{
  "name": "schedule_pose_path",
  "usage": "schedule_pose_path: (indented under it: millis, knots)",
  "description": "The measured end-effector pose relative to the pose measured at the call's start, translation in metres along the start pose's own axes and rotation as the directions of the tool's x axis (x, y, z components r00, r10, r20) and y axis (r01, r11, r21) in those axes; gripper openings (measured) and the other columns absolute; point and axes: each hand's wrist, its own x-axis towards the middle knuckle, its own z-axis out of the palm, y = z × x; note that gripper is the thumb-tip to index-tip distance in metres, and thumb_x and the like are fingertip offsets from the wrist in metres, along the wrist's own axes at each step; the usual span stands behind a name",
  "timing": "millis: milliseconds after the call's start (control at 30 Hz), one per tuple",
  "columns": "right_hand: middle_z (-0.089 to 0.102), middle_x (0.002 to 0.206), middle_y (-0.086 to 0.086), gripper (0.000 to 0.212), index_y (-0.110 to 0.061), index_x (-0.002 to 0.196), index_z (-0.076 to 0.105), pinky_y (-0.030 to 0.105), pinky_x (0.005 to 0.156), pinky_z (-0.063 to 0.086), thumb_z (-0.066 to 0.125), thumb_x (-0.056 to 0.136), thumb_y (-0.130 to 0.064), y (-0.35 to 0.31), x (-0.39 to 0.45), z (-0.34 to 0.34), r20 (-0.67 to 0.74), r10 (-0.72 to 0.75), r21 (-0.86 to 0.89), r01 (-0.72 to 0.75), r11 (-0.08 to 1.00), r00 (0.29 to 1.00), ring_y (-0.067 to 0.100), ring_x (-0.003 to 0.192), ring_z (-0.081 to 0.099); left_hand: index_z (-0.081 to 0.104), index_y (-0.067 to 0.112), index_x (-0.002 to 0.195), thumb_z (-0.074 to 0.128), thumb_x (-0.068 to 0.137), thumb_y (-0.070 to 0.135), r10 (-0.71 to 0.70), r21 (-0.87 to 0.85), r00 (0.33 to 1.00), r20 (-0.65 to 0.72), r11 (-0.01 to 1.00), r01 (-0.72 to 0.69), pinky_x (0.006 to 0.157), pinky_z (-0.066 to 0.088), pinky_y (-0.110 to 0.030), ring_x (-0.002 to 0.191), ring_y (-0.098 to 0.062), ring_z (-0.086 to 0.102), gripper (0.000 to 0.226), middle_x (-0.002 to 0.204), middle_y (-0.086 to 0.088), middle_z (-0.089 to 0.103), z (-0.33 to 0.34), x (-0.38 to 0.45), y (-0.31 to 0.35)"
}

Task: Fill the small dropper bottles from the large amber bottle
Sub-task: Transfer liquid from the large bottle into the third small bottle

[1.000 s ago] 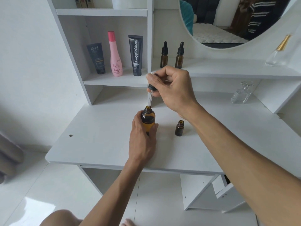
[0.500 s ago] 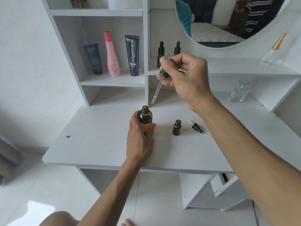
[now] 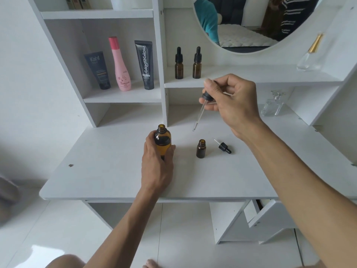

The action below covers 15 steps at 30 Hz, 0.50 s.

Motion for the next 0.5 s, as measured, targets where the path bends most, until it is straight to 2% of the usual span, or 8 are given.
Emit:
schedule_pose_path:
  millis: [167,333,500]
  knots:
    - [0.071,0.082,0.012,0.018,-0.007,0.085,0.067,0.031,0.064,0.06,0.074,0.092,-0.022,0.008,-0.002,-0.011,-0.009,0.006,-0.044,-0.006,0.999,1.0,0.023,0.071,0.077,0.035,0.031,0.139,0.062,0.096,0.03,0.001,0.005,1.0,0.002,1.0,-0.001,0.086,0.049,-0.032,0.103,-0.026,0.065,0.05,0.127,0.0,0.059,0.001,0.001,-0.001]
    - [0.071,0.083,0.012,0.018,-0.005,0.087,0.068,0.028,0.064,0.059,0.073,0.092,-0.022,0.017,-0.004,-0.018,-0.01,0.021,-0.069,-0.022,0.997,1.0,0.022,0.072,0.077,0.034,0.035,0.137,0.061,0.096,0.031,-0.005,0.009,1.0,0.001,1.0,0.005,0.088,0.051,-0.037,0.102,-0.026,0.066,0.05,0.127,0.002,0.059,0.001,0.001,-0.002]
    - [0.071,0.081,0.011,0.018,-0.007,0.085,0.067,0.028,0.063,0.058,0.074,0.092,-0.022,0.022,-0.004,-0.018,-0.011,0.032,-0.087,-0.033,0.996,0.999,0.02,0.071,0.077,0.034,0.031,0.139,0.062,0.096,0.03,0.0,0.014,1.0,-0.004,1.0,0.0,0.09,0.051,-0.04,0.104,-0.027,0.064,0.051,0.127,0.001,0.059,0.001,0.001,-0.001]
